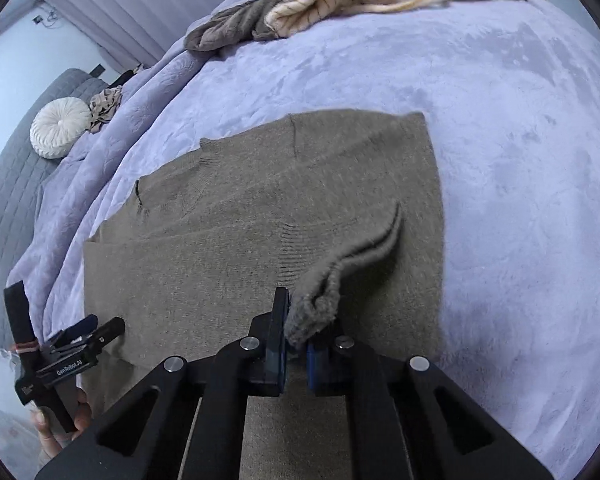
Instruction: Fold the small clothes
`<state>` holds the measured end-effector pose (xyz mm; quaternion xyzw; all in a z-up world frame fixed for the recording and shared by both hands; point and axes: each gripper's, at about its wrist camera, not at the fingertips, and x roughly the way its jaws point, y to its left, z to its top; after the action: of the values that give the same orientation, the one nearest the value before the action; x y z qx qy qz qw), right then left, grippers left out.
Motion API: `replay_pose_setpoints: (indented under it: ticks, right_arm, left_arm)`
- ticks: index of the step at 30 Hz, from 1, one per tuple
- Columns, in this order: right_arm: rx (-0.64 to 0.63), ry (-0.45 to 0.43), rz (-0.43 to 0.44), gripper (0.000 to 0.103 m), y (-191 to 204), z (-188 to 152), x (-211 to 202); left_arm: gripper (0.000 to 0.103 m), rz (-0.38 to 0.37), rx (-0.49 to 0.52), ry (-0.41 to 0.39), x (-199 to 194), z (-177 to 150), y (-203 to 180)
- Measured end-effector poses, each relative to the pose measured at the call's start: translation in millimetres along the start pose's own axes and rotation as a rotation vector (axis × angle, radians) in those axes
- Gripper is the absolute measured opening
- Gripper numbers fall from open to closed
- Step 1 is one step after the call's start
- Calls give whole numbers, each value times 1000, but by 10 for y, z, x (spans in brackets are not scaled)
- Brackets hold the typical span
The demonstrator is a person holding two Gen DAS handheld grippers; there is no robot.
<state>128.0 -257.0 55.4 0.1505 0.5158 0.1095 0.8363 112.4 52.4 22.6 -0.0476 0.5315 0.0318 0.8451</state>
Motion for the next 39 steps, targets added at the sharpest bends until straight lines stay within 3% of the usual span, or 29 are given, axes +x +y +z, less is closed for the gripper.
replay_pose_setpoints:
  ticks: [4,9,11,15,17,18,21,24,26,27,30,33,35,39]
  right_arm:
    - [-144,-106,-5,7,355,10,-249]
    - [-97,-7,-100,9,71,-77,-44]
    - [-62,25,-131,24,-91,-137,-22]
    - [-52,-90,-222,37,-90,-216,-414]
    - [-111,-151,-237,67,126,-258,-552]
    - [-147,-149,-236,71,269,-271,-520]
    - [-234,-72,-220,71,576,-293,-216]
    - [-231,96,-279,70,605,-343,258]
    - [-248,73,-312,71,623,-386,245]
    - [-247,47,-340,71,666,-417,127]
    - [-255,-37,-253,76,811,-621,-178]
    - [-260,50,-237,77,885,-855,-33]
    - [-249,116,-259,76,860,-1060,95]
    - [-348,72,-302,79,943,-1641,-152]
  left_arm:
    - [102,-23,-91,30,79,50,272]
    - [102,9,-52,32,15,1,238]
    - [102,28,-60,18,-129,-18,244]
    - [102,-51,-42,-33,-451,-87,126]
    - [102,-49,12,-27,-431,-84,-66]
    - [102,-43,39,-14,-366,-65,-182]
    - [102,-16,77,69,-72,-93,-373]
    - [102,-2,61,102,22,-184,-324]
    - [102,-1,48,71,-175,-257,-299]
    - [102,-43,51,47,-304,-335,-308]
    - [102,-93,87,63,-370,-524,-413]
    - [102,-27,129,134,-193,-752,-504]
    - [102,-16,144,128,-235,-930,-498]
    - [103,7,212,94,-524,-1508,-478]
